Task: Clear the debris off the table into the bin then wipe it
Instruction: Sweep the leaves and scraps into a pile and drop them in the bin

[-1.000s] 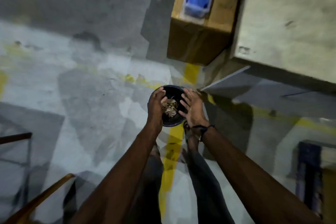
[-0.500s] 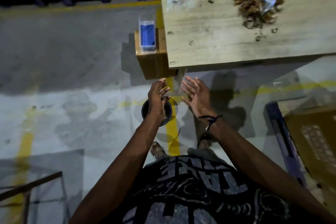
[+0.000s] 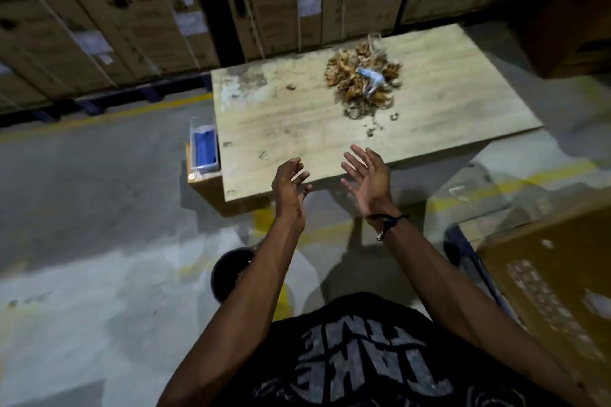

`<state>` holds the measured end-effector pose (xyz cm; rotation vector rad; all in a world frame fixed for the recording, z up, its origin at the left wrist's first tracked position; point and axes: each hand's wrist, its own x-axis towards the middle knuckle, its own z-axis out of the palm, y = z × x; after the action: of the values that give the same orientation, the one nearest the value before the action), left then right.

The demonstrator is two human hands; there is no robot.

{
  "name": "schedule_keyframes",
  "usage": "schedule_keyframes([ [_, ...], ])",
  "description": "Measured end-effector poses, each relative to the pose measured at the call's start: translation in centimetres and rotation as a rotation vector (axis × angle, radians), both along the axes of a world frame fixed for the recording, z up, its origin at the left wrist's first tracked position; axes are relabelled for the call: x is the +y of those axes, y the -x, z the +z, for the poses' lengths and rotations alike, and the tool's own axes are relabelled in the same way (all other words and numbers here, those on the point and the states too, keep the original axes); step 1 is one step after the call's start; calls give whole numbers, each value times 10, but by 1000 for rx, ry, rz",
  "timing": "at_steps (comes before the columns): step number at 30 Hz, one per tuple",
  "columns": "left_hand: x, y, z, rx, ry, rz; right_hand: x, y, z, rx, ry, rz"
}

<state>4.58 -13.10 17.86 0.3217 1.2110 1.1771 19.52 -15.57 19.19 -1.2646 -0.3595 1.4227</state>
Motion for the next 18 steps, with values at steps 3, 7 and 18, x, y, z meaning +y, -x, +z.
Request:
schedule_keyframes([
  [3, 27, -39, 4, 43, -27, -24, 21, -43, 1, -7, -14, -14],
  [7, 65, -75, 5, 98, -61, -42, 57, -91, -7, -26, -6, -42],
  [18, 202, -158, -47, 262, -61, -176, 177, -156, -46, -227, 77, -37],
])
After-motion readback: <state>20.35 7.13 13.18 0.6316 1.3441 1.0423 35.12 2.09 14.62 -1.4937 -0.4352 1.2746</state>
